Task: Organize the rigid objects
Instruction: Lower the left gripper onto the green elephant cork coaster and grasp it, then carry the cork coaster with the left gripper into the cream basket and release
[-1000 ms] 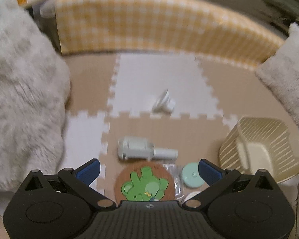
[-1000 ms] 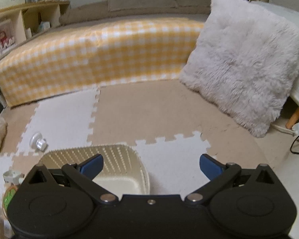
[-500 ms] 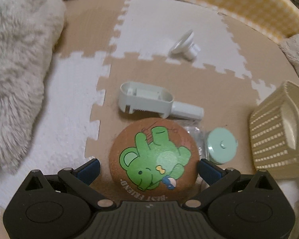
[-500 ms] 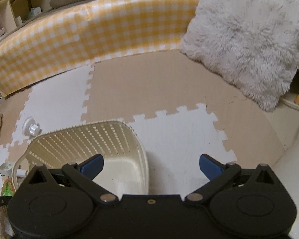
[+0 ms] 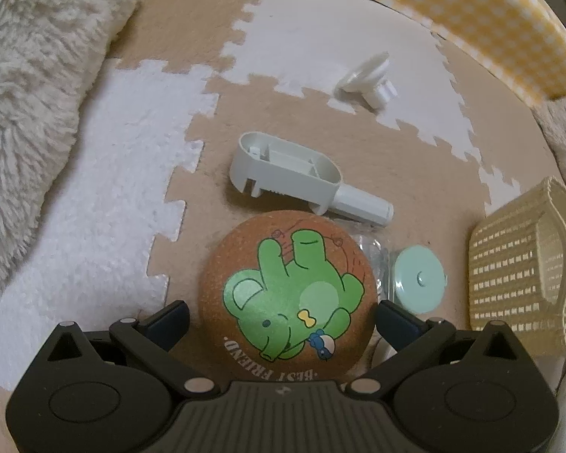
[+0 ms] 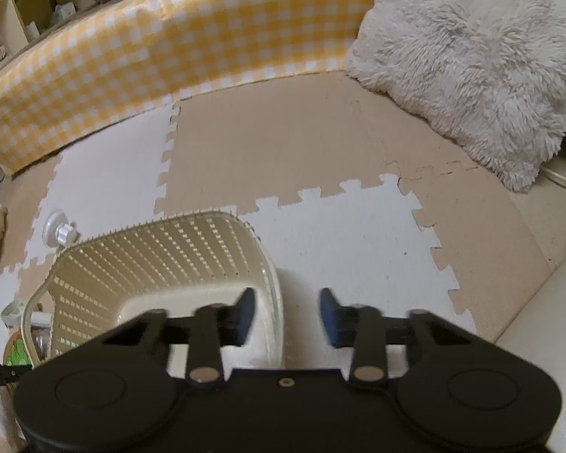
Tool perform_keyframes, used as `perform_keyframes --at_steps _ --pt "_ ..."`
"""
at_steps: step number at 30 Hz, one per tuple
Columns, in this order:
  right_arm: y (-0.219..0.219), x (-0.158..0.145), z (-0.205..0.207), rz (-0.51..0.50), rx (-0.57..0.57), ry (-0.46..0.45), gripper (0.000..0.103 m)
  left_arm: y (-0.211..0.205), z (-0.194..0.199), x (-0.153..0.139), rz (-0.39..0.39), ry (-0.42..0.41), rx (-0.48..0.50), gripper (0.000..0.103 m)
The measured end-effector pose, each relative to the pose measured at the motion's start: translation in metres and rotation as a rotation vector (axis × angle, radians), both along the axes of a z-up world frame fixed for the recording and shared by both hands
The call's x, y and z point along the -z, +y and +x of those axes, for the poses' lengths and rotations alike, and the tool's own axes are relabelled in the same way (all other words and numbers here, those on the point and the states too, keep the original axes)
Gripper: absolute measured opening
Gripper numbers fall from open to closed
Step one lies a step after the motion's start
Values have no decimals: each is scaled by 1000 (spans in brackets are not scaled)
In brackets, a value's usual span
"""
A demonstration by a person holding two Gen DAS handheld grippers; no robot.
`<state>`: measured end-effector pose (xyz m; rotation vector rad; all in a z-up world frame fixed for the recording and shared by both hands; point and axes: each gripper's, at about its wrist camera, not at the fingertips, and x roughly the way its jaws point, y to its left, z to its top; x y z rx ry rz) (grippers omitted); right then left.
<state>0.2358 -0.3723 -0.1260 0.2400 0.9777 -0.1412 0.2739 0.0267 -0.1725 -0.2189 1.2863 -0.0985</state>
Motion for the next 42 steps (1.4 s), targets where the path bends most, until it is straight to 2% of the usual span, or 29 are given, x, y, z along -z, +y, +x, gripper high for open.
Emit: perform_keyframes --at_steps 2,4,9,12,20,23,25,29,35,42 --pt "2 0 0 -2 -18 3 14 -2 0 -1 10 -4 12 103" --pt "5 -2 1 -13 -33 0 10 -2 0 -3 -11 -9 17 103" --pt "10 -4 2 -52 -54 10 10 0 2 -11 -34 -48 3 103" --pt "11 -5 3 -58 -54 13 10 0 1 -10 -15 -49 -8 103" --pt "11 -4 2 -58 -50 13 10 -14 -4 -5 63 -60 92 103" --pt "11 -4 2 -58 -50 13 10 -16 -5 -2 95 -46 115 102" --pt "11 -4 2 -59 -51 13 10 -16 -5 -2 112 -36 118 97" --pt "11 -4 2 -58 -50 13 10 -13 -7 -9 148 -37 99 97" --pt "11 -4 2 -56 -50 14 10 -4 -11 -21 134 -43 43 97" --pt "11 -4 2 -54 -50 15 10 -13 -13 -11 164 -3 97 97"
